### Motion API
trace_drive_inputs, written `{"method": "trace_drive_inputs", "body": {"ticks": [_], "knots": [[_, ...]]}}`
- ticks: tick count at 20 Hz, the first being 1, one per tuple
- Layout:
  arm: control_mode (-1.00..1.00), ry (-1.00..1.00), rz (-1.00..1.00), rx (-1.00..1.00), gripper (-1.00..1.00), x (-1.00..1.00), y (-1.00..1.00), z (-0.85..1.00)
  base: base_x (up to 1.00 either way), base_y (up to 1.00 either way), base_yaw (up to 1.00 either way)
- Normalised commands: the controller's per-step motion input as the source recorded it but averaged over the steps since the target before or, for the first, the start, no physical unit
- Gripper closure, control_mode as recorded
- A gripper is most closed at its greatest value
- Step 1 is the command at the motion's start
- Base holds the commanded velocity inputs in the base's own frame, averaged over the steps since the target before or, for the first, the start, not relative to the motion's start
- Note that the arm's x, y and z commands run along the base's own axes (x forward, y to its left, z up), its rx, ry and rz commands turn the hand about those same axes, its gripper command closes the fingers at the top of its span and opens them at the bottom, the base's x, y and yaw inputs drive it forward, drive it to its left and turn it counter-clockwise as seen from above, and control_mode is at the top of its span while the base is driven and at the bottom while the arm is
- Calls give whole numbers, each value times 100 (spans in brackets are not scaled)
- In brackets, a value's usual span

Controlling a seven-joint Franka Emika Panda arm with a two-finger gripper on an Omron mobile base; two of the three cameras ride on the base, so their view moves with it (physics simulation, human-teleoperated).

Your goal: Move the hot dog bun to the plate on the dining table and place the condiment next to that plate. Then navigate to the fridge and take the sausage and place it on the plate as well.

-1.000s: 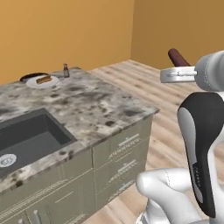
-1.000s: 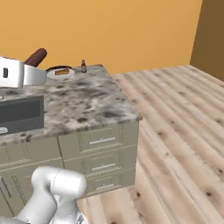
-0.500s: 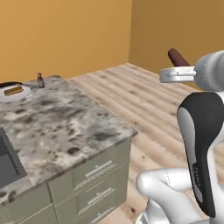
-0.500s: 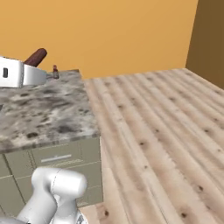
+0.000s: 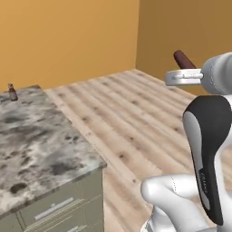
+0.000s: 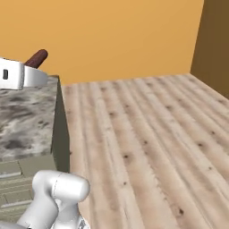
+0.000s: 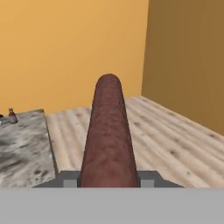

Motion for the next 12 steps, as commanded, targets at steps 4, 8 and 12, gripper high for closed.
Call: {"method": "trace_drive_inputs", "body": {"ticks": [4, 8, 12], "knots": [[100, 0, 0, 0, 100, 0, 0, 0, 84, -91, 26], [100, 0, 0, 0, 100, 0, 0, 0, 89, -83, 29], [100, 0, 0, 0, 100, 0, 0, 0, 90, -77, 33]]}}
